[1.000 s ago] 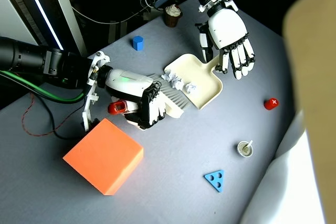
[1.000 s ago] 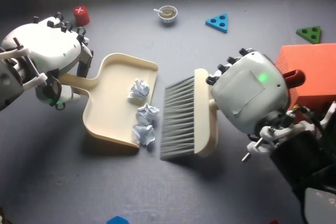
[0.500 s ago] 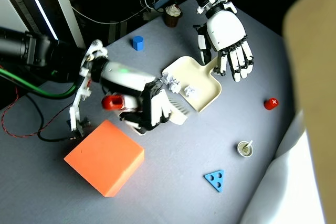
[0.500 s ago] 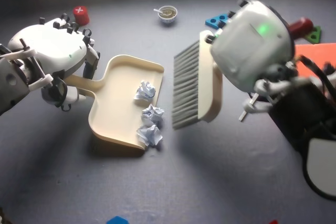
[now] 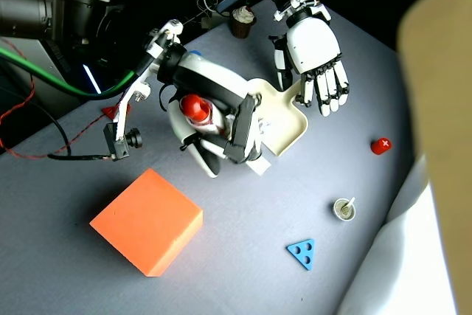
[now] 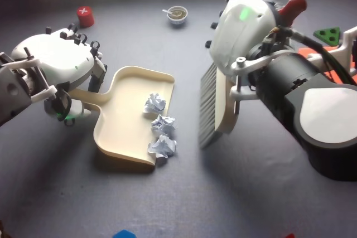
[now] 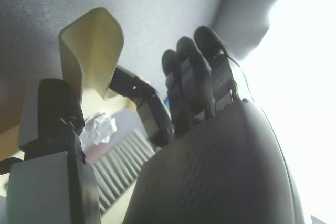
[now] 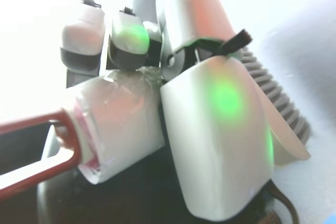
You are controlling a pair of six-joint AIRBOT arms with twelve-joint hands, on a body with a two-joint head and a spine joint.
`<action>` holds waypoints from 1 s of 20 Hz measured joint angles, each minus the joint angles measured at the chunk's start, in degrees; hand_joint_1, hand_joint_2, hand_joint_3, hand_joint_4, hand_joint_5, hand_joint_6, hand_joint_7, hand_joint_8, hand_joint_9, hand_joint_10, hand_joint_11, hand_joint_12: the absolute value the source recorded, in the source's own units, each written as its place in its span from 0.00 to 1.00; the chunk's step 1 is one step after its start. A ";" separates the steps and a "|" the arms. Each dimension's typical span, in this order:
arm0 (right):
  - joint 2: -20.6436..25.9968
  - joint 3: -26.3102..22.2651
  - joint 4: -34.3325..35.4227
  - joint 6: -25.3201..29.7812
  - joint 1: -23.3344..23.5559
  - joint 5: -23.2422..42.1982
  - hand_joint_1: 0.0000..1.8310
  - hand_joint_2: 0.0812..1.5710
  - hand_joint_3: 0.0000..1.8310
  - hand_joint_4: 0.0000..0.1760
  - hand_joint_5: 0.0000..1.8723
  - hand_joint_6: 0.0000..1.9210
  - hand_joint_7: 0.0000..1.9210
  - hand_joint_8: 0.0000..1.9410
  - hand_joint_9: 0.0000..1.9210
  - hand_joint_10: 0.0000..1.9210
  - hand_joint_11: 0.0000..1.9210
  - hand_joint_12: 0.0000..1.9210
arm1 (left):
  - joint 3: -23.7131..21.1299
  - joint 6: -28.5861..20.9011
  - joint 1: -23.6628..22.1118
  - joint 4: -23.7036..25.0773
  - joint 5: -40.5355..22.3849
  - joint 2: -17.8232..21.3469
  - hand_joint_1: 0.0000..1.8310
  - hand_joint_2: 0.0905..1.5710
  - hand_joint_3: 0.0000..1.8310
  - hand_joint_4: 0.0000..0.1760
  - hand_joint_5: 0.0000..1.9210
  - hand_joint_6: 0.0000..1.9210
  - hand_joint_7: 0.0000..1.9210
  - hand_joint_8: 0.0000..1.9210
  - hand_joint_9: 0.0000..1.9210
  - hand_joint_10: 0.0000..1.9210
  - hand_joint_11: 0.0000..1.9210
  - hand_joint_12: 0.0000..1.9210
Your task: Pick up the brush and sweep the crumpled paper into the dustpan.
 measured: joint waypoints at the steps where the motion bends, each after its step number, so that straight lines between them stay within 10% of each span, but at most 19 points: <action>1: -0.20 0.13 -0.11 -1.31 0.02 0.70 0.85 0.76 0.00 0.65 0.48 1.00 0.48 1.00 0.65 1.00 0.68 1.00 | 0.07 0.00 0.00 0.09 0.09 0.00 0.54 0.73 0.00 0.51 0.44 0.62 0.18 0.00 0.15 0.00 0.00 0.36; 3: -0.98 0.52 0.07 -3.39 0.13 2.71 0.85 0.77 0.00 0.54 0.48 1.00 0.47 1.00 0.65 1.00 0.67 1.00 | 0.07 0.00 0.00 0.11 0.09 0.00 0.55 0.73 0.00 0.40 0.44 0.61 0.18 0.00 0.15 0.00 0.00 0.37; 6: -2.73 1.55 0.74 -4.87 0.02 4.83 0.85 0.77 0.00 0.50 0.47 1.00 0.46 1.00 0.64 1.00 0.67 1.00 | 0.07 0.09 -0.02 0.11 0.07 0.00 0.52 0.75 0.00 0.78 0.42 0.65 0.18 0.00 0.14 0.00 0.00 0.36; 7: -3.10 1.90 -1.14 -5.44 -0.92 5.14 0.84 0.77 0.00 0.48 0.47 1.00 0.47 1.00 0.64 1.00 0.67 1.00 | 0.07 0.13 -0.02 0.20 0.04 0.00 0.53 0.74 0.00 0.61 0.43 0.64 0.18 0.00 0.15 0.00 0.00 0.36; 14: -6.34 5.62 -5.07 -2.56 -2.10 3.74 0.84 0.76 0.00 0.75 0.49 1.00 0.52 1.00 0.66 1.00 0.68 1.00 | 0.20 0.35 -0.20 0.17 -0.02 0.00 0.55 0.73 0.00 0.35 0.45 0.61 0.19 0.00 0.15 0.00 0.00 0.37; 16: -7.87 6.32 -6.23 -0.81 -1.27 3.82 0.84 0.75 0.00 0.74 0.48 1.00 0.53 1.00 0.66 1.00 0.67 1.00 | 0.20 0.44 -0.28 0.13 0.02 -0.02 0.54 0.73 0.00 0.62 0.45 0.60 0.19 0.00 0.16 0.00 0.00 0.38; 20: -9.75 6.78 -8.66 4.20 -0.17 5.31 0.84 0.75 0.00 0.71 0.48 1.00 0.53 1.00 0.66 1.00 0.68 1.00 | 0.33 0.63 -0.57 0.04 -0.09 0.00 0.53 0.74 0.00 0.67 0.43 0.63 0.19 0.00 0.15 0.00 0.00 0.35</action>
